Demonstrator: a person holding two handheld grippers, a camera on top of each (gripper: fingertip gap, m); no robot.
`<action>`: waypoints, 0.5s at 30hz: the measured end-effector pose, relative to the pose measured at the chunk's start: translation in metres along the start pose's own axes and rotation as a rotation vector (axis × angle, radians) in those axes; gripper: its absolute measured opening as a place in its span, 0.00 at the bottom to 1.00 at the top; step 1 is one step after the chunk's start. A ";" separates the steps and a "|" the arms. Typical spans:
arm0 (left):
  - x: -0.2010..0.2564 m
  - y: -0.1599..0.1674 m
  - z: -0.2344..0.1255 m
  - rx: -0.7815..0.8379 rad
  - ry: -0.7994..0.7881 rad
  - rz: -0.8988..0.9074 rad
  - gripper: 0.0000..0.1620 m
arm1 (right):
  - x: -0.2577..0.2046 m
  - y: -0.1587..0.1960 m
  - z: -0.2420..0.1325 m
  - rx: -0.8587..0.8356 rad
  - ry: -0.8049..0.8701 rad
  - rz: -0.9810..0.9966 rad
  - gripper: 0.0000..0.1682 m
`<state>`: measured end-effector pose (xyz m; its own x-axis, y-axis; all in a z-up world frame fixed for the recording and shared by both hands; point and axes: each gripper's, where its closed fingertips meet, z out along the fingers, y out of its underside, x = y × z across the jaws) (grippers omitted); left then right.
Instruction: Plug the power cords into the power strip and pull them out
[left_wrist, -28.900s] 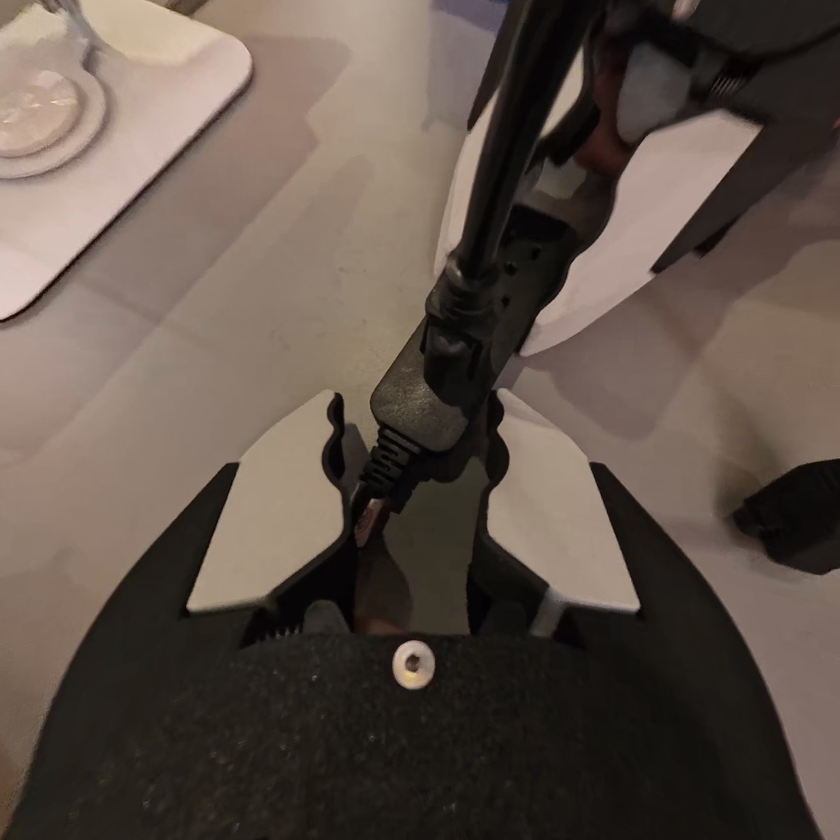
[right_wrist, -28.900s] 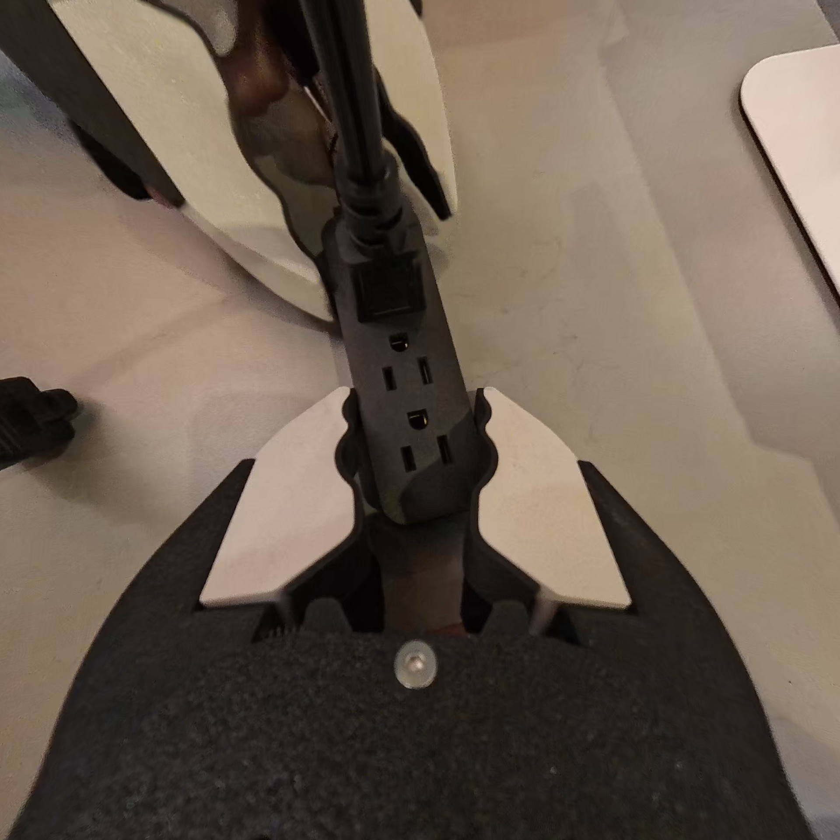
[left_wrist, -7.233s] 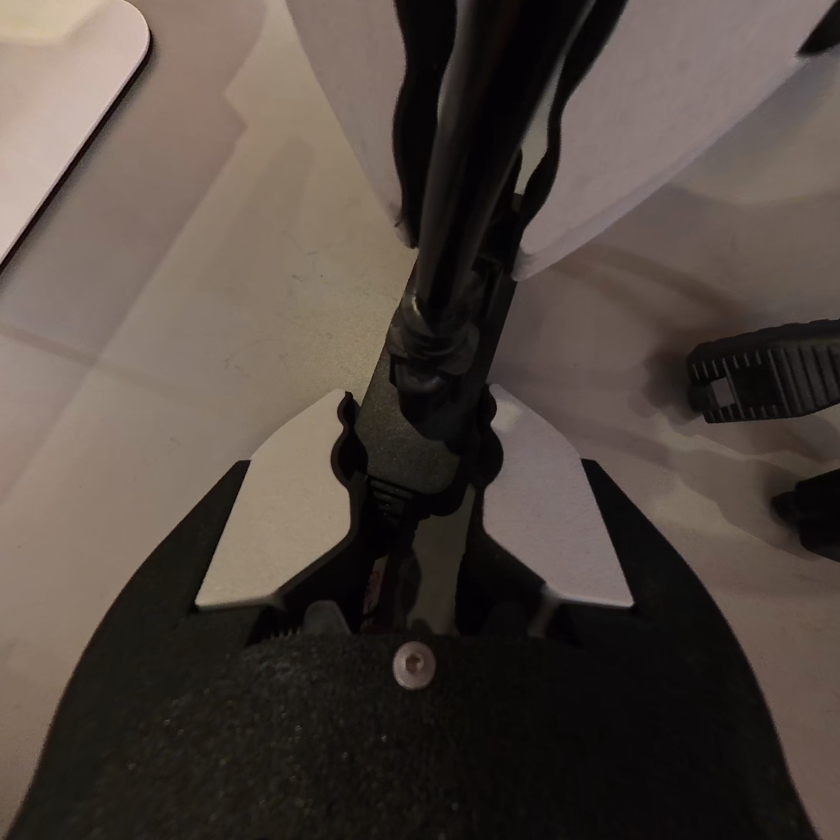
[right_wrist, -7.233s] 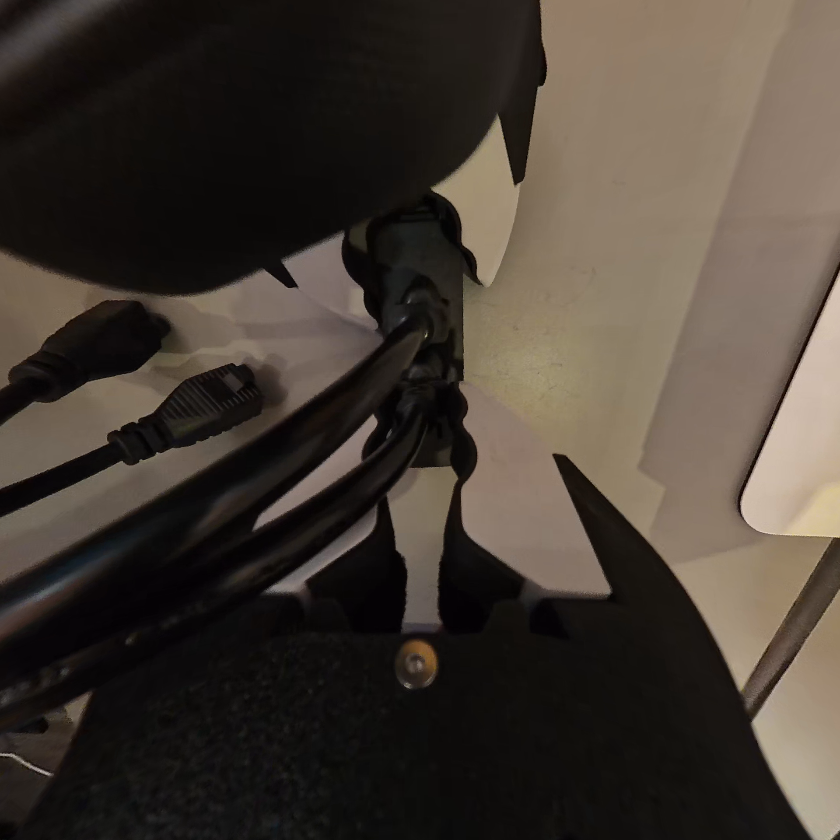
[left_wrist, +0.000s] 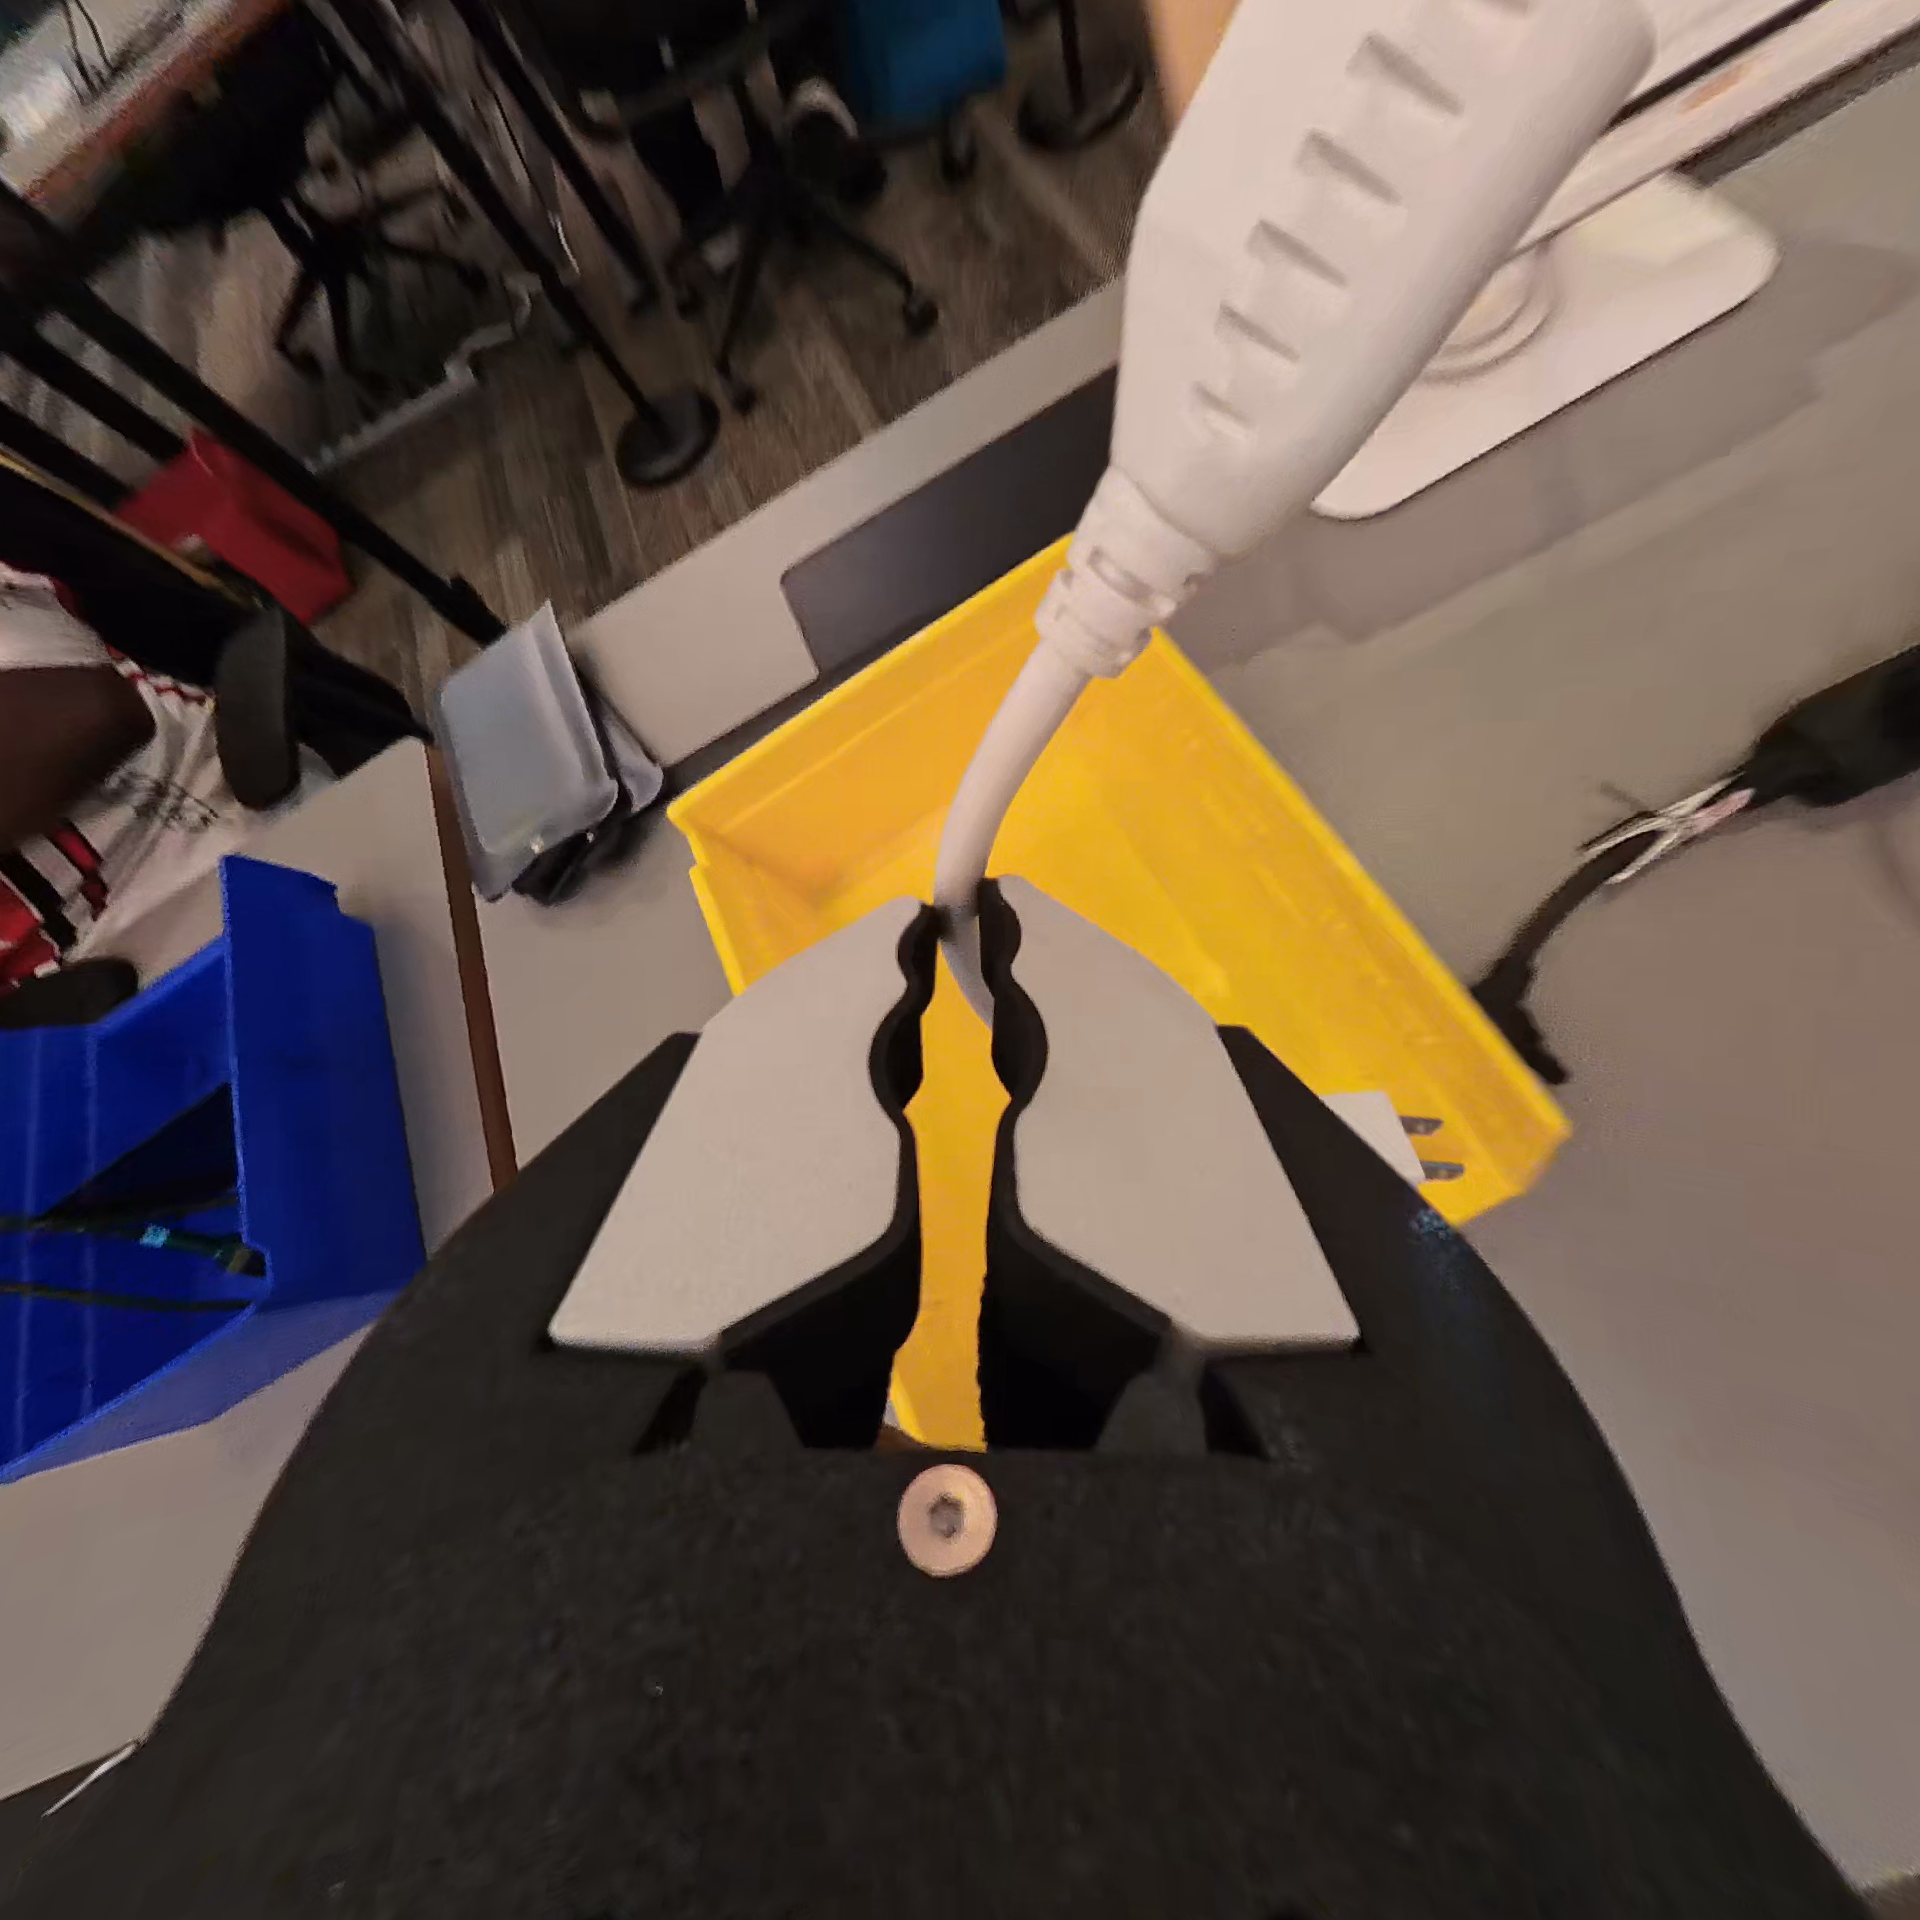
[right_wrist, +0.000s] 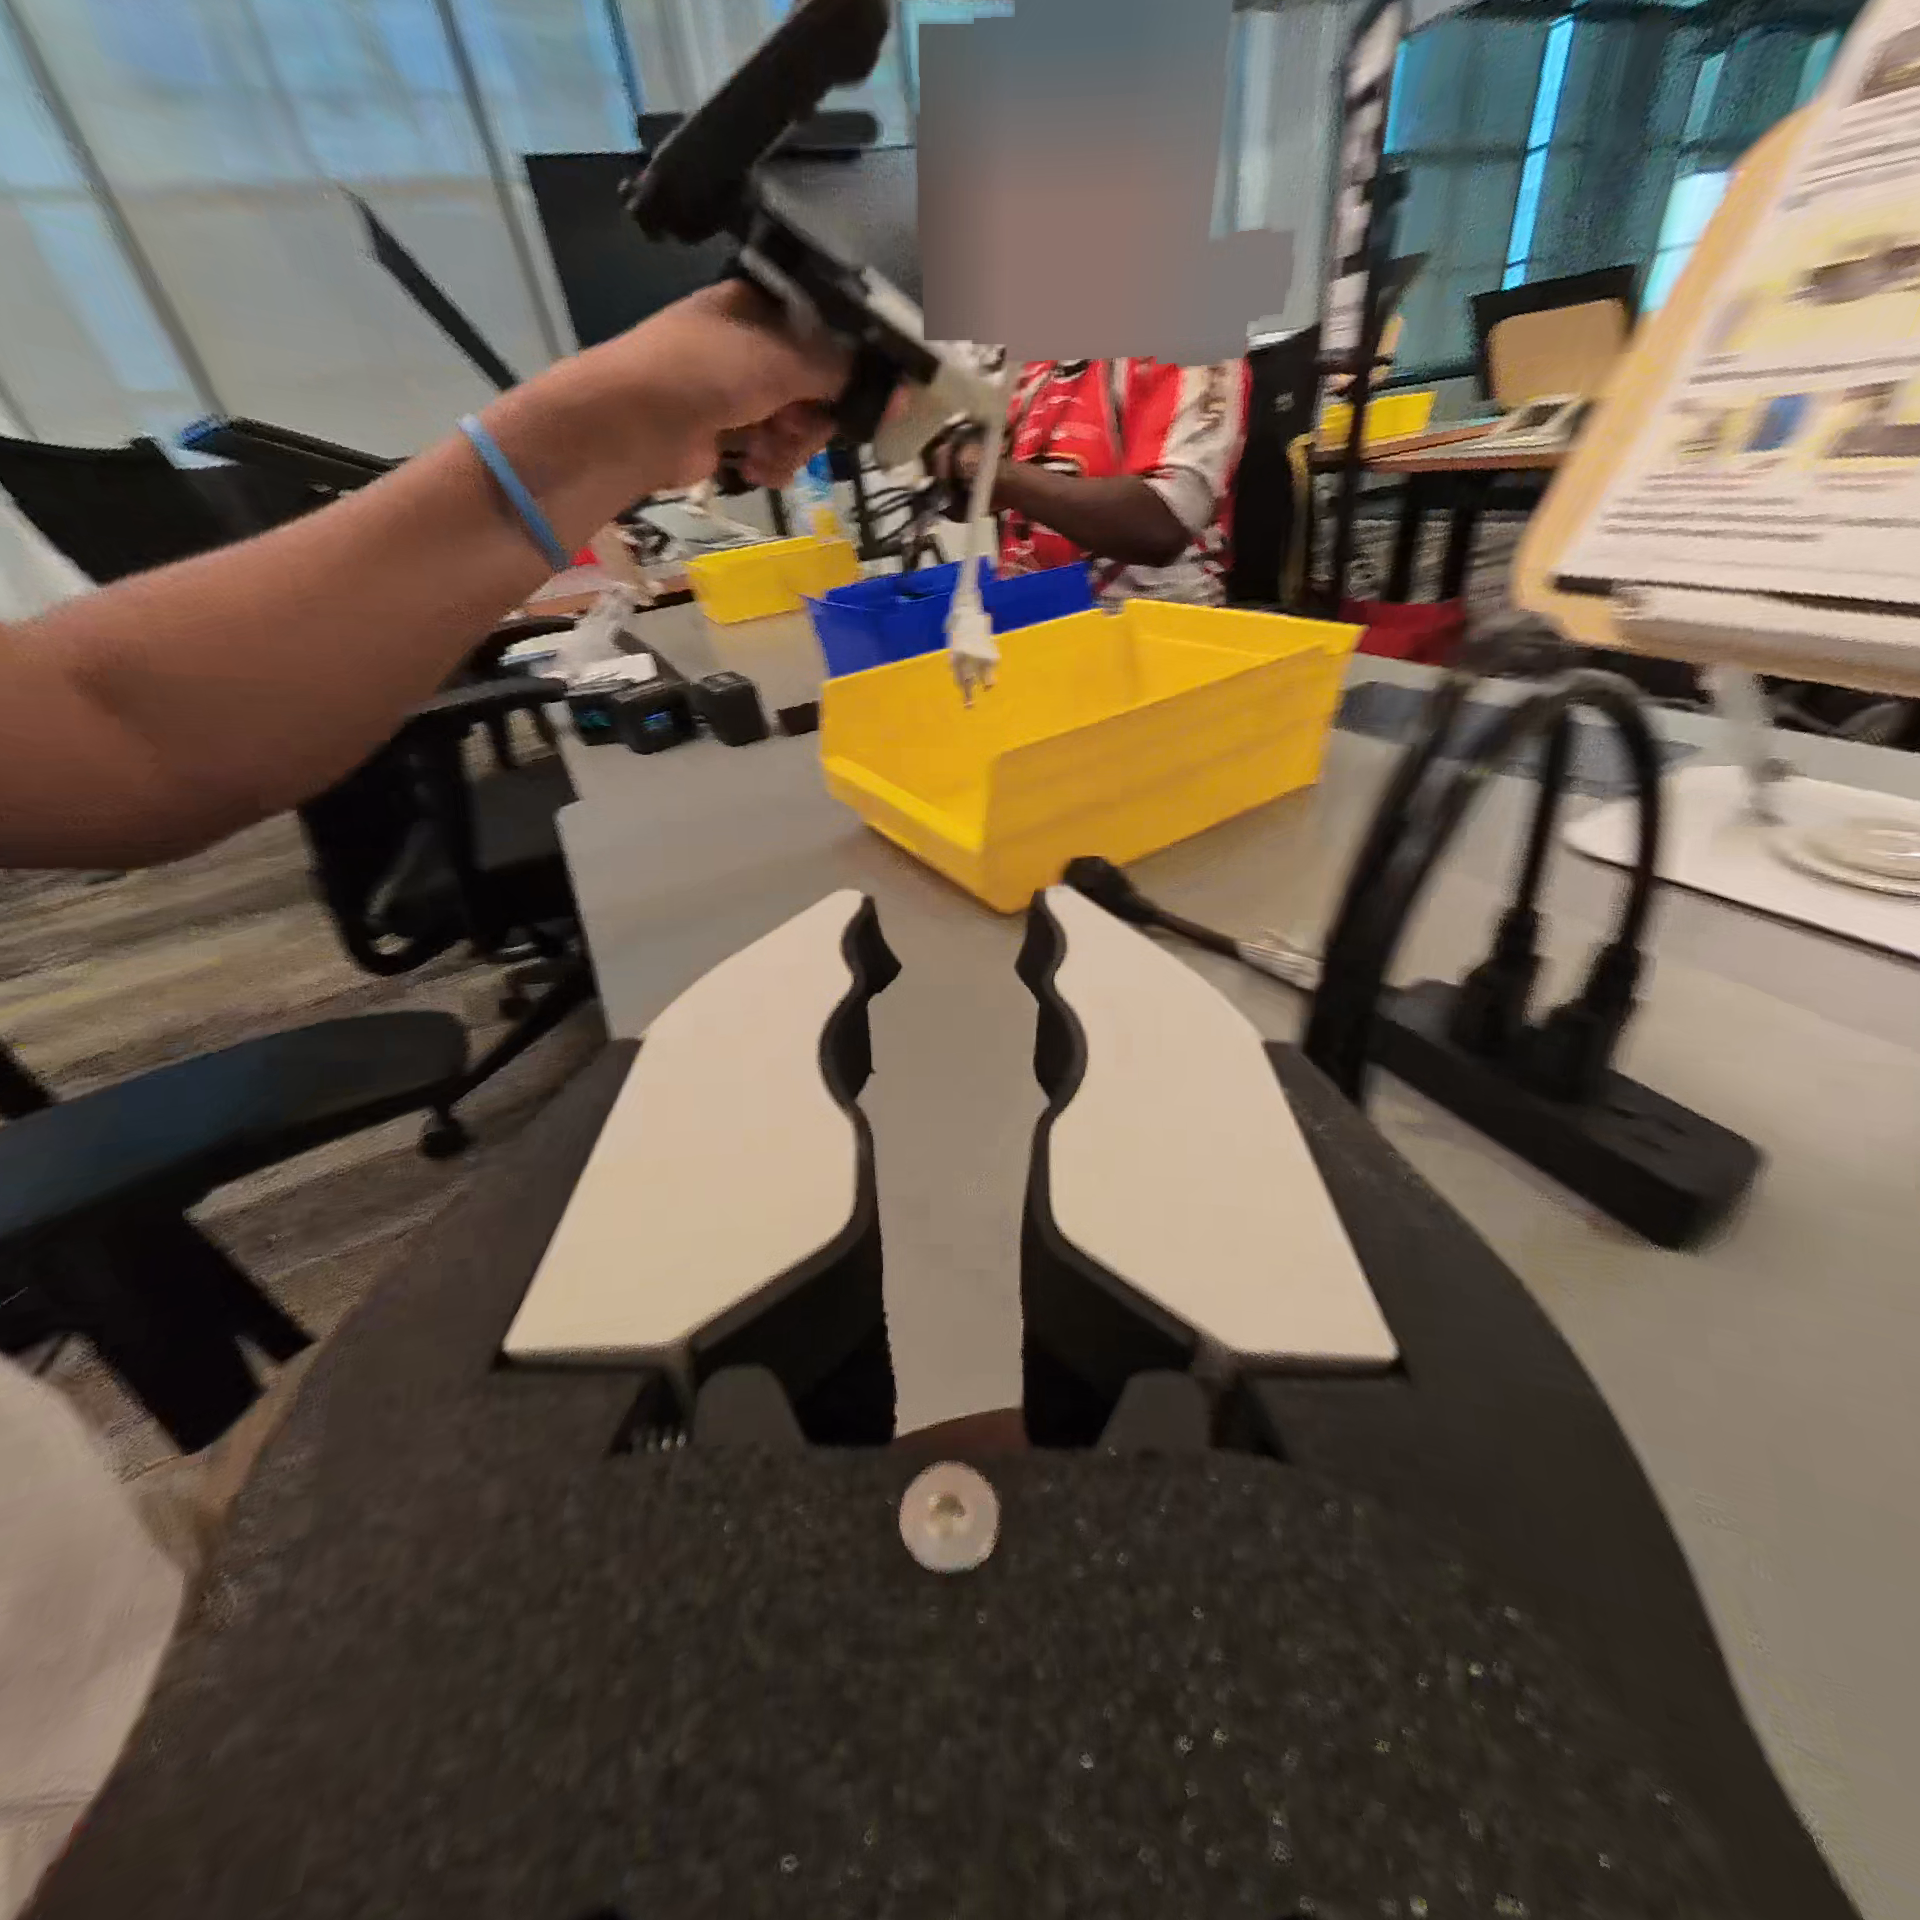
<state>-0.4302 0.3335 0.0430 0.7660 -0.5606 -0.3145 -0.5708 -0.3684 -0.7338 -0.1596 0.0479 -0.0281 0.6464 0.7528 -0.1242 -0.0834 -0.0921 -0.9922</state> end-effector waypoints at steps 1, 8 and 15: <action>0.010 -0.008 -0.012 0.032 0.005 0.007 0.05 | -0.010 0.000 0.008 -0.015 -0.019 -0.009 0.17; 0.107 -0.052 -0.069 0.200 0.109 0.065 0.05 | -0.035 0.004 0.083 -0.165 -0.017 0.004 0.29; 0.205 -0.076 -0.099 0.305 0.248 0.116 0.05 | -0.015 -0.010 0.113 -0.190 0.114 -0.008 0.30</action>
<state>-0.2594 0.1735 0.0936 0.5856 -0.7612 -0.2786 -0.5072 -0.0760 -0.8585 -0.2542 0.1112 -0.0162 0.7292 0.6762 -0.1047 0.0600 -0.2156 -0.9746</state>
